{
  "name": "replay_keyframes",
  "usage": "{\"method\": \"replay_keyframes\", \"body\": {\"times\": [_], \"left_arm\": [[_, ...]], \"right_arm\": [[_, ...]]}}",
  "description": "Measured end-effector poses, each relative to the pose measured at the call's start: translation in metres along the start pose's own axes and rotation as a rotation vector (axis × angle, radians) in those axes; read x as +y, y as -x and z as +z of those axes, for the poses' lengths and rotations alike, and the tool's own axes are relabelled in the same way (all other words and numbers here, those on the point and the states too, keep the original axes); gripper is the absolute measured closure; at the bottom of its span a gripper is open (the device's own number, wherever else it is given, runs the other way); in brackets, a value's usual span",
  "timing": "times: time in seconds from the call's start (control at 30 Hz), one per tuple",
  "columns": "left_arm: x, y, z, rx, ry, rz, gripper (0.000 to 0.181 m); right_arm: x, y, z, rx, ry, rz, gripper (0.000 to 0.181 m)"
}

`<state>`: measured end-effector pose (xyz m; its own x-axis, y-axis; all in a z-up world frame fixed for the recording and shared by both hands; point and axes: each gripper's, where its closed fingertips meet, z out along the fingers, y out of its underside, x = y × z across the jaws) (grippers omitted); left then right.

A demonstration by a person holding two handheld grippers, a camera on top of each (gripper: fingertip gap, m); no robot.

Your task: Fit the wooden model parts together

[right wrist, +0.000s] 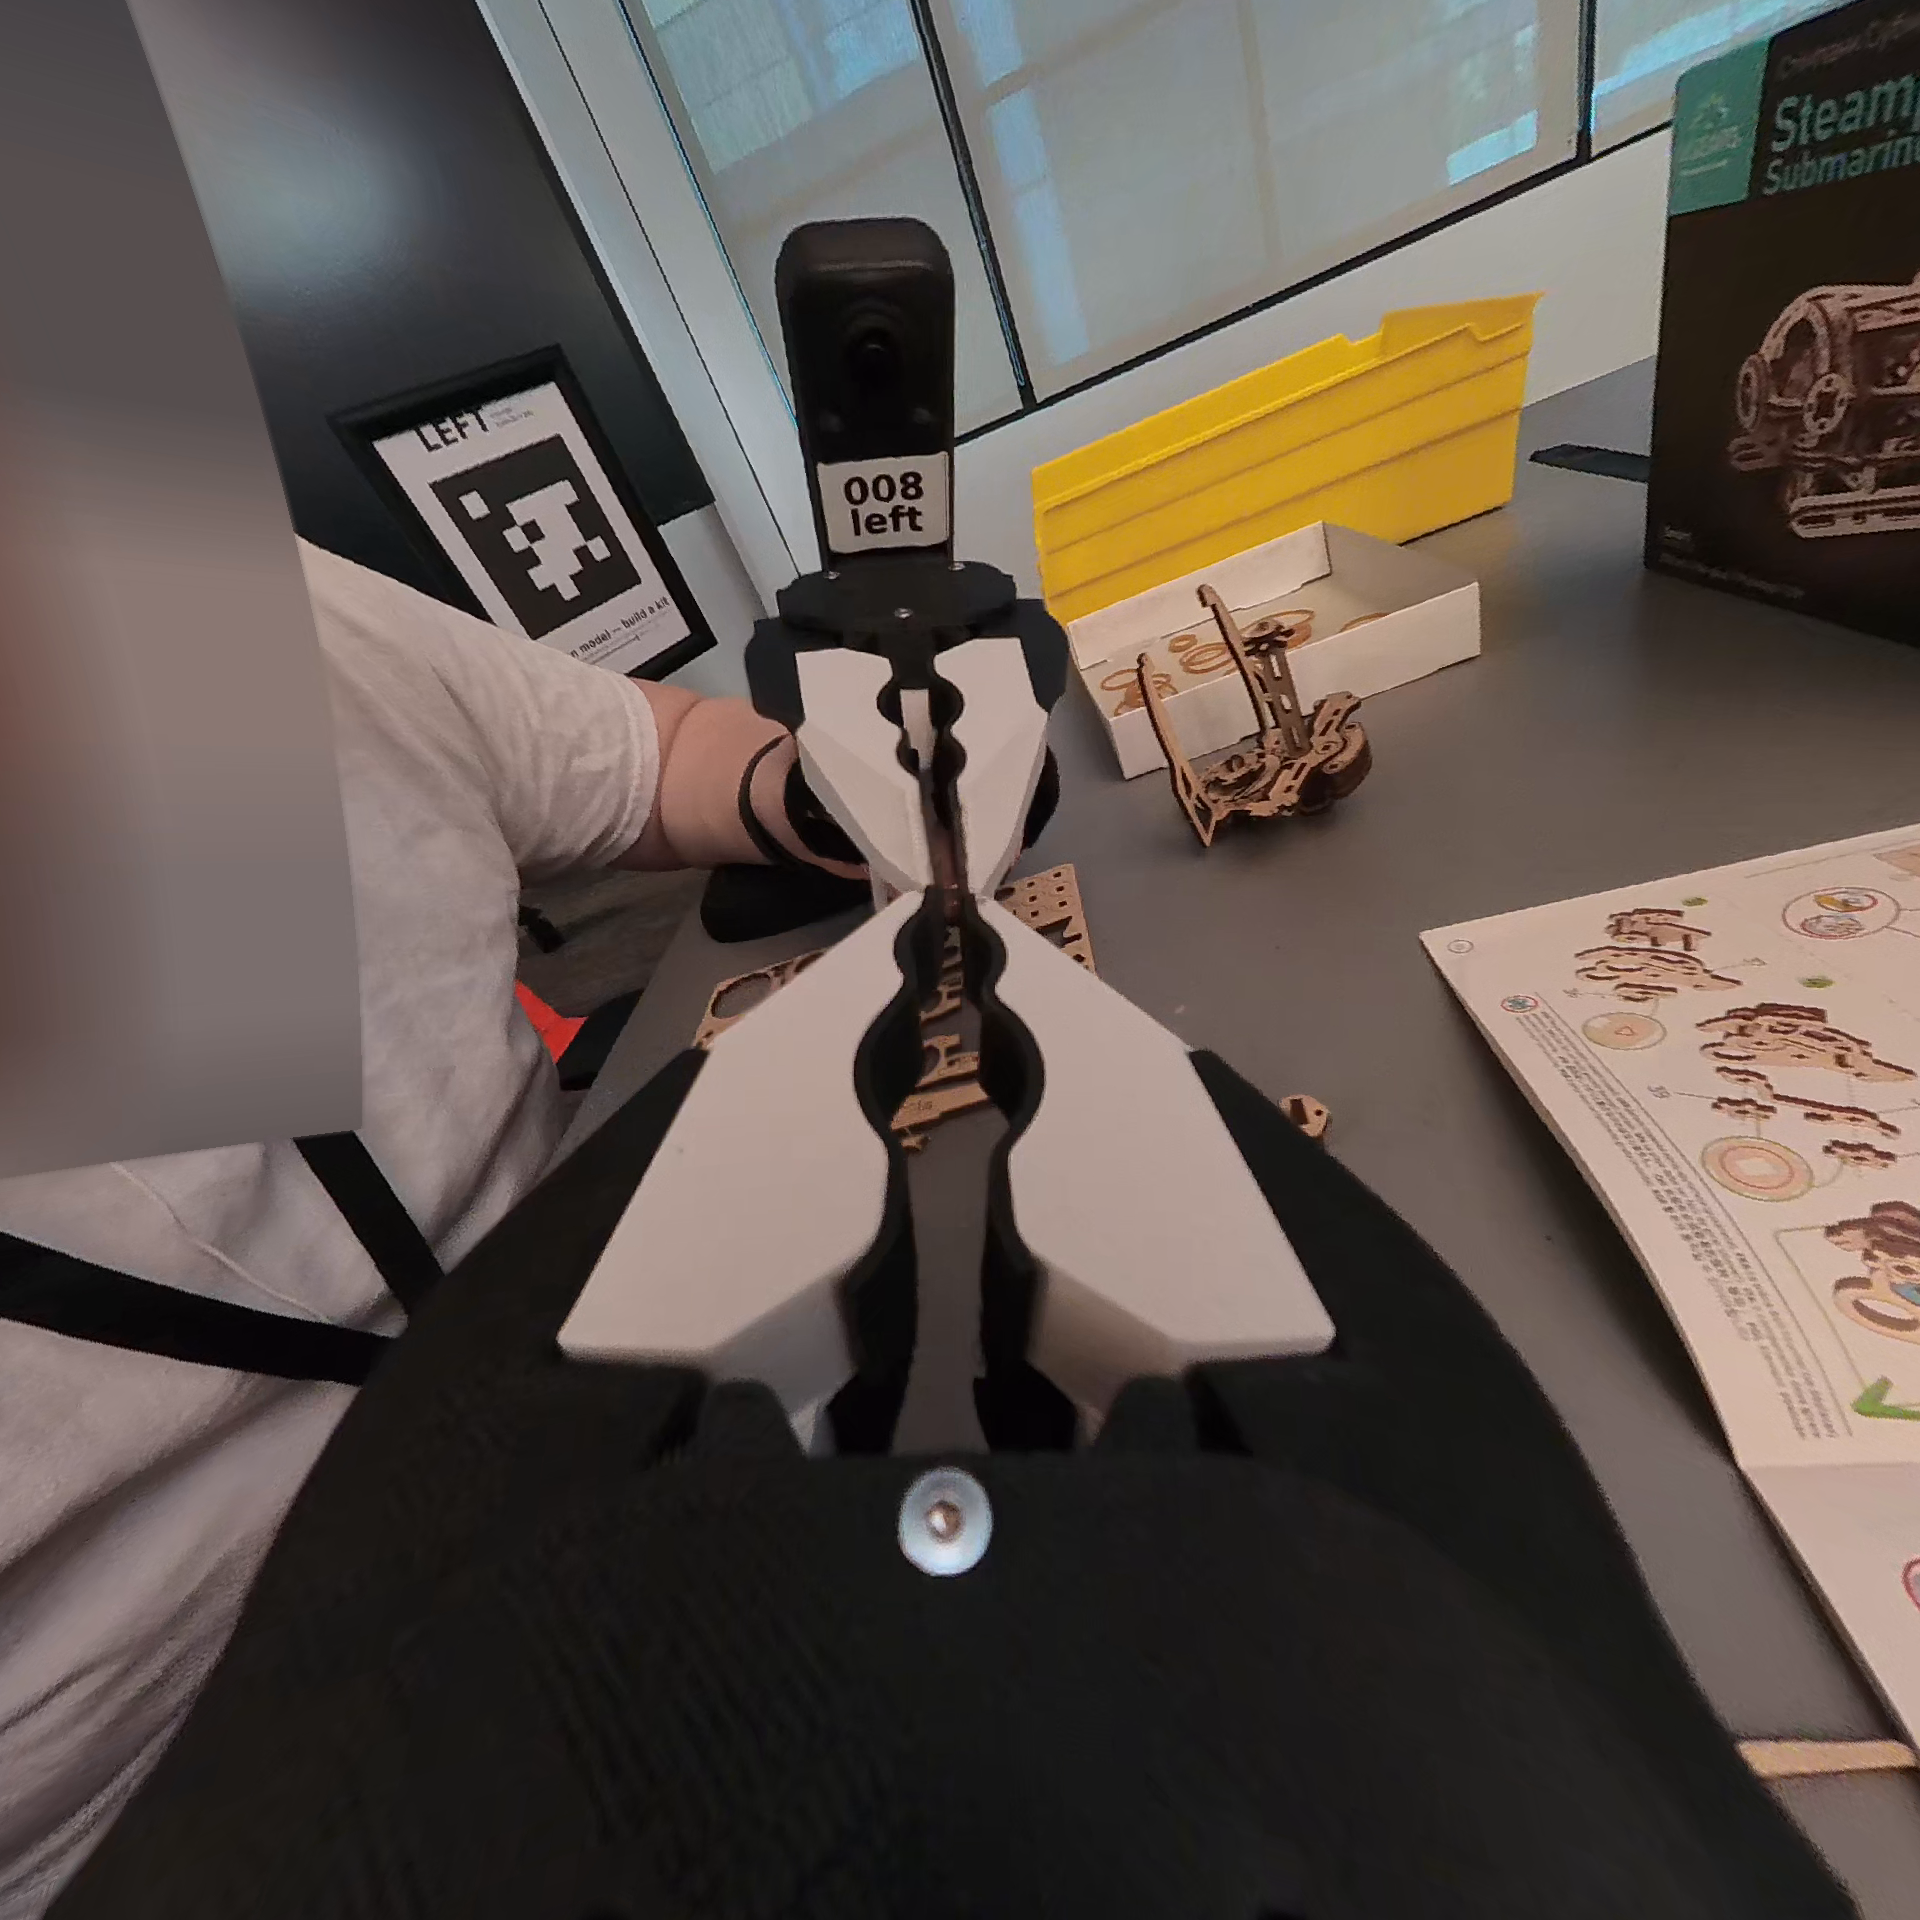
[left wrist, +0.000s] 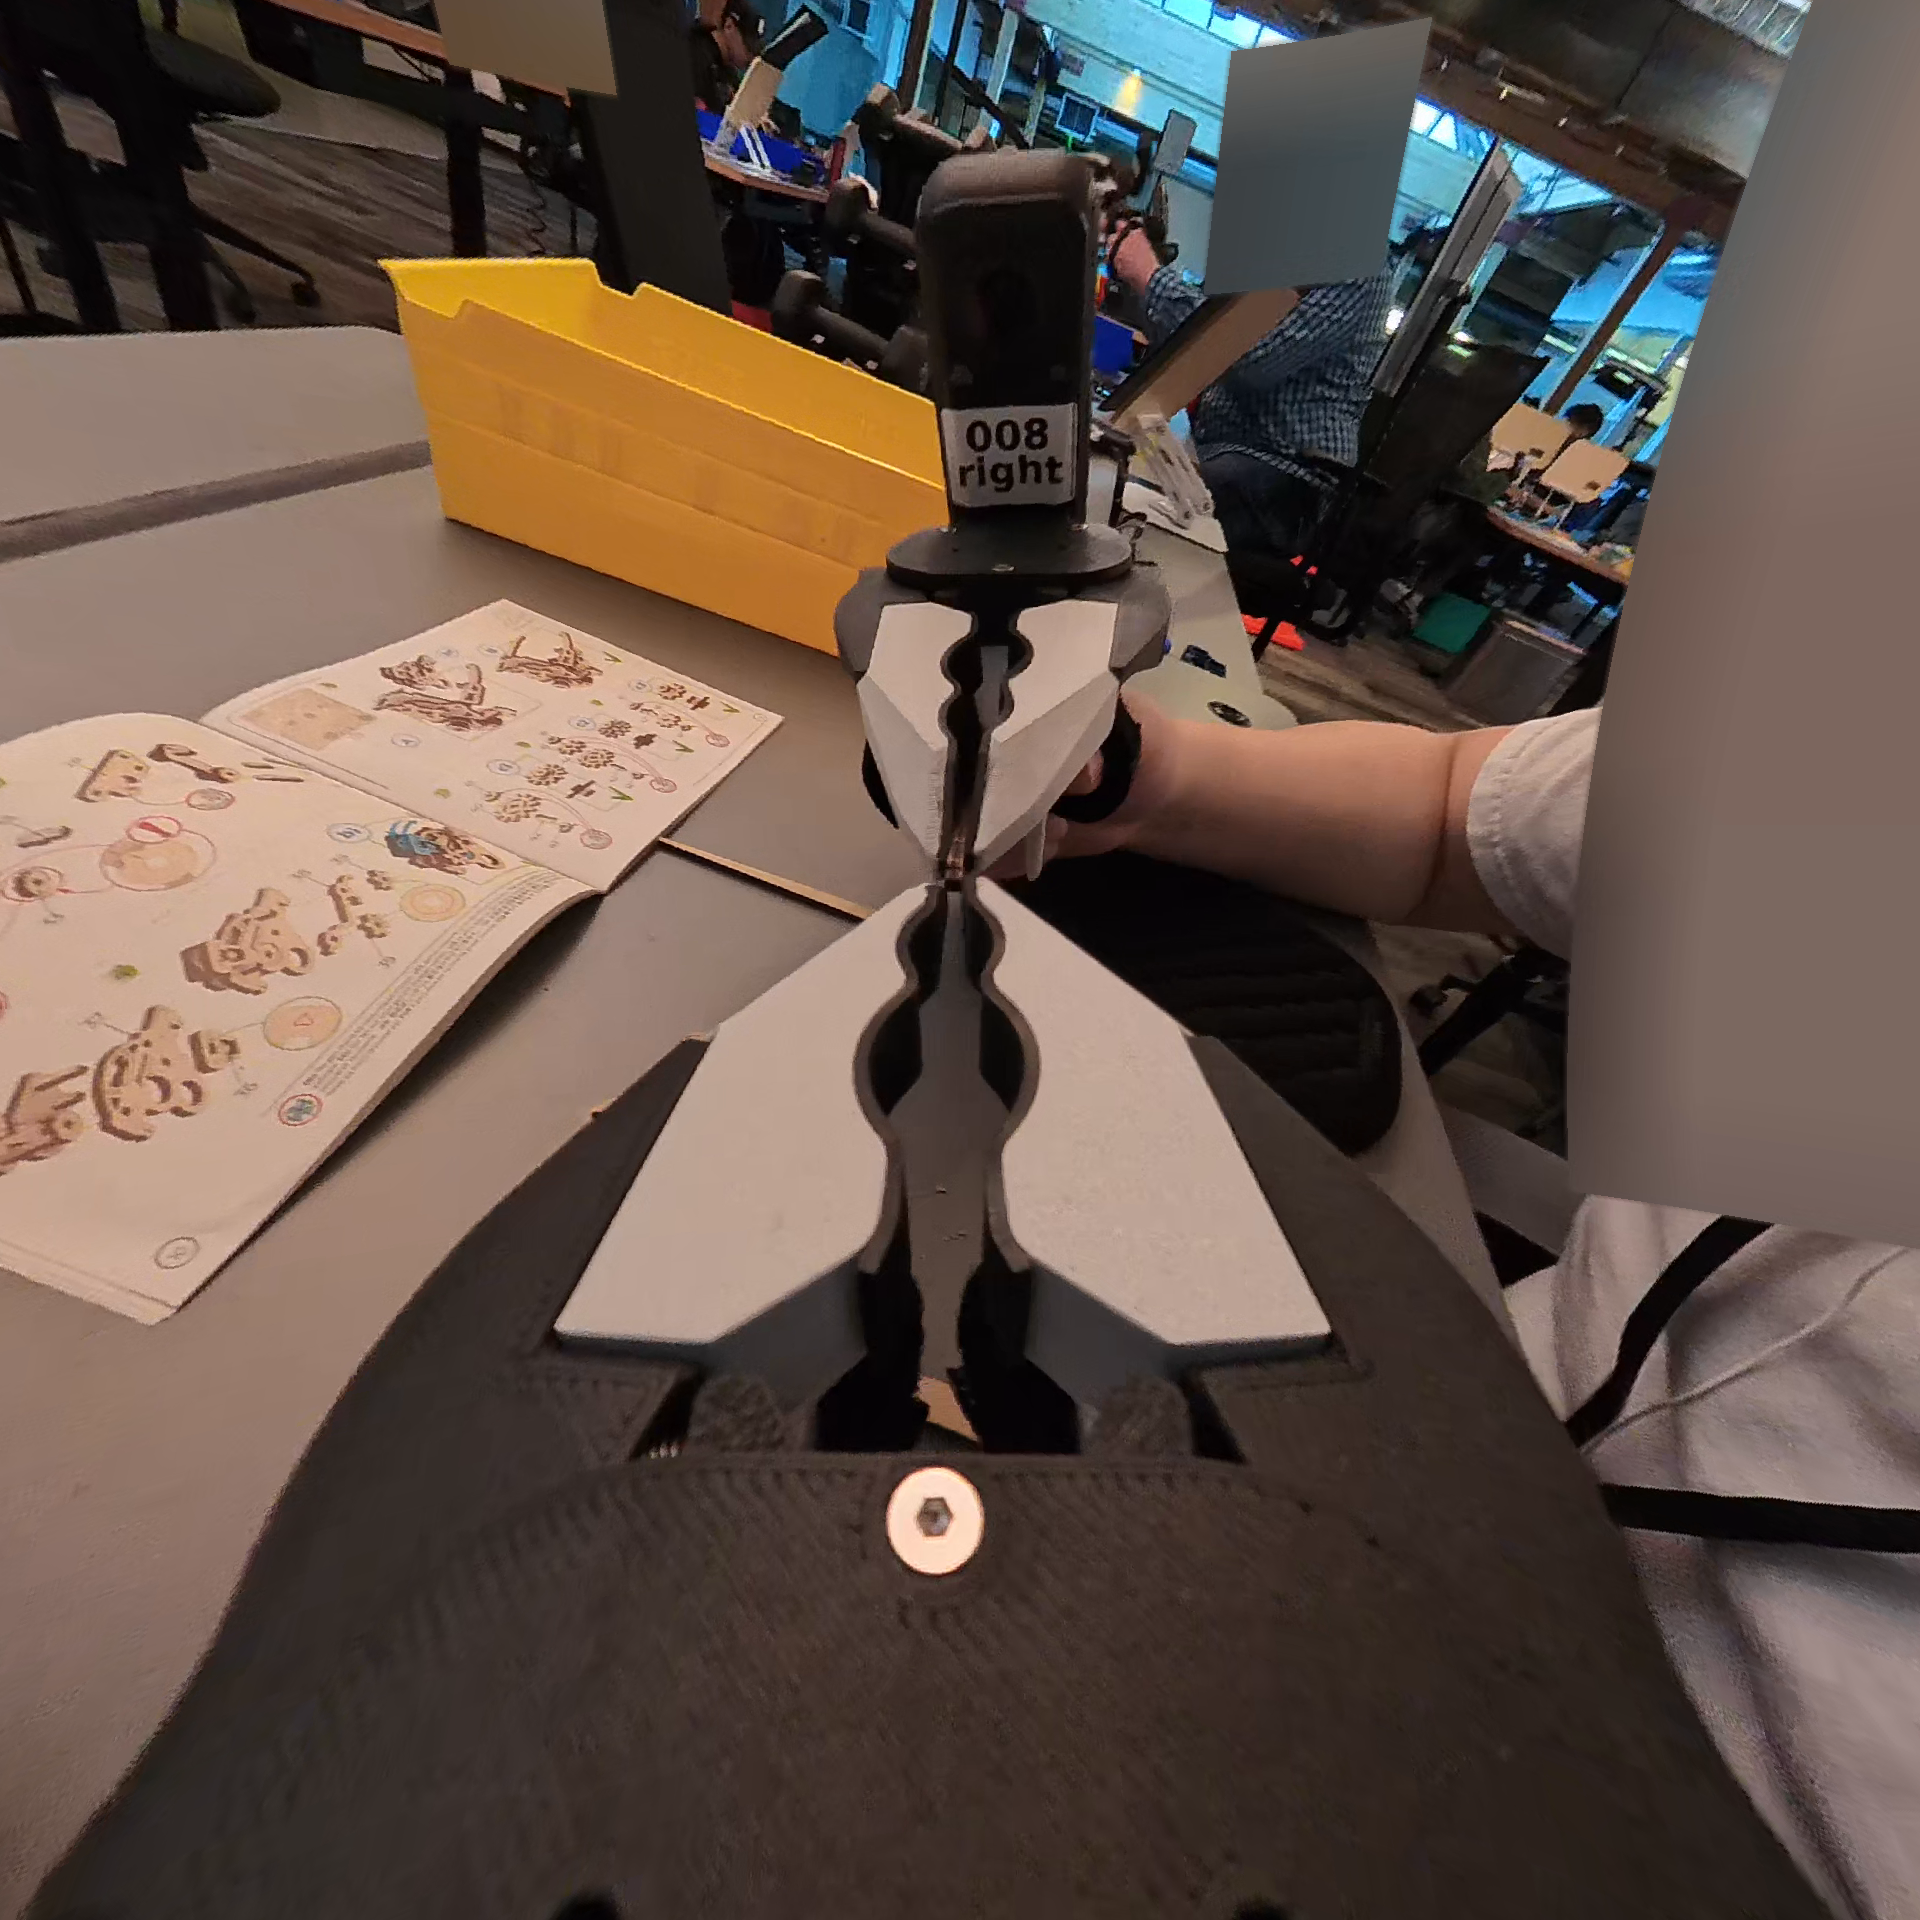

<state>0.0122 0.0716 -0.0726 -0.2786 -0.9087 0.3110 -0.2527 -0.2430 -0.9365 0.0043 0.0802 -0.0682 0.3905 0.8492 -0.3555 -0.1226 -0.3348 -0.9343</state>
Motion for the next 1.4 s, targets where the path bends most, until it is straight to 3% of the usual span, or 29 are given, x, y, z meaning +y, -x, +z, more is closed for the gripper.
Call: {"method": "replay_keyframes", "body": {"times": [0.43, 0.5, 0.57, 0.63, 0.8, 0.9, 1.2, 1.4], "left_arm": [[0.002, -0.002, 0.0, 0.027, 0.019, -0.018, 0.181], [0.002, 0.003, 0.0, -0.009, 0.019, -0.012, 0.18], [-0.012, 0.022, -0.008, -0.106, -0.054, -0.001, 0.153], [-0.019, 0.037, -0.018, -0.163, -0.078, 0.038, 0.163], [0.035, 0.065, -0.015, -0.193, 0.27, 0.099, 0.158], [0.053, 0.069, -0.013, -0.206, 0.382, 0.137, 0.157], [0.079, 0.071, -0.009, -0.219, 0.548, 0.281, 0.169], [0.078, 0.073, -0.005, -0.205, 0.551, 0.282, 0.172]], "right_arm": [[0.001, 0.002, 0.001, -0.017, -0.007, 0.011, 0.181], [0.002, -0.004, -0.001, 0.025, 0.035, -0.003, 0.181], [0.002, -0.019, -0.011, 0.108, 0.106, -0.047, 0.181], [0.011, -0.033, -0.017, 0.139, 0.272, -0.056, 0.181], [0.052, -0.067, -0.012, 0.186, 0.758, -0.176, 0.181], [0.062, -0.067, -0.006, 0.136, 0.904, -0.202, 0.181], [0.071, -0.071, -0.002, 0.103, 1.005, -0.23, 0.181], [0.078, -0.073, 0.0, 0.099, 1.052, -0.221, 0.181]]}}
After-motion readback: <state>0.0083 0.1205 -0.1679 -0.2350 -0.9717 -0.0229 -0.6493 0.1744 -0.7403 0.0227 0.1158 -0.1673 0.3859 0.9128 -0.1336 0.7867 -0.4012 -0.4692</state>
